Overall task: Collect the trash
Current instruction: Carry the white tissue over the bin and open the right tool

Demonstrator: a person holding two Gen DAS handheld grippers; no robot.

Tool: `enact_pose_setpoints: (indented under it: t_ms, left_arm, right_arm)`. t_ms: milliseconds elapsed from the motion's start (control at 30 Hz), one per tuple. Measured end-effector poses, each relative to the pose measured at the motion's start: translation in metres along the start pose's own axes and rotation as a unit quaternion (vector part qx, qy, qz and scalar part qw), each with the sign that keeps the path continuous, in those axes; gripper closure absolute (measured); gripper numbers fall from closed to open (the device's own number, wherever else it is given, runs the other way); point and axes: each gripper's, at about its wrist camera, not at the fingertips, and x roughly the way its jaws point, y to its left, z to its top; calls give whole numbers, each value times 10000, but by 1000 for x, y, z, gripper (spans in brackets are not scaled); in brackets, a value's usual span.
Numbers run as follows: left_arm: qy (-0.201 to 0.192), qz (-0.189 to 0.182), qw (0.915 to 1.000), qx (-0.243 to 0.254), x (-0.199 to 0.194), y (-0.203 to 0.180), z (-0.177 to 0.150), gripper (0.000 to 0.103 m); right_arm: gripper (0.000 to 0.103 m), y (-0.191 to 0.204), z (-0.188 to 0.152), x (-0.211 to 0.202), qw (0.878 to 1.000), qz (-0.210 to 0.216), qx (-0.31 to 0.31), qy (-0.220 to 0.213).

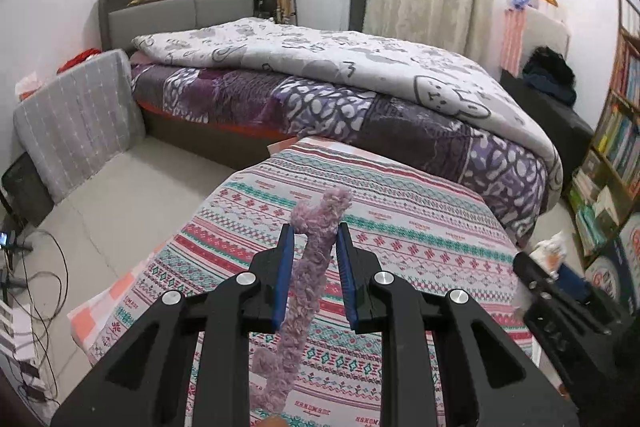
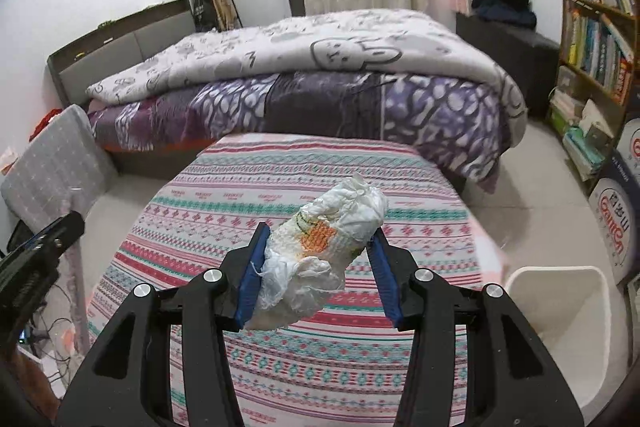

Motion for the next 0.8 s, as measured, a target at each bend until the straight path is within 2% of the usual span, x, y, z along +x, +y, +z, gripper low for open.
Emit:
enact_pose_setpoints:
  t_ms: [467,800]
  left_arm:
    - [-274,-162,9987,398,-10,-52,-12,81]
    - [-395,-382,9970,550,-17,-88,-14,81]
  right_arm:
    - [57,-39,-8,-21,9995,-136,137,-245]
    - [57,-75,-7,-30,9988,-303,319,-221]
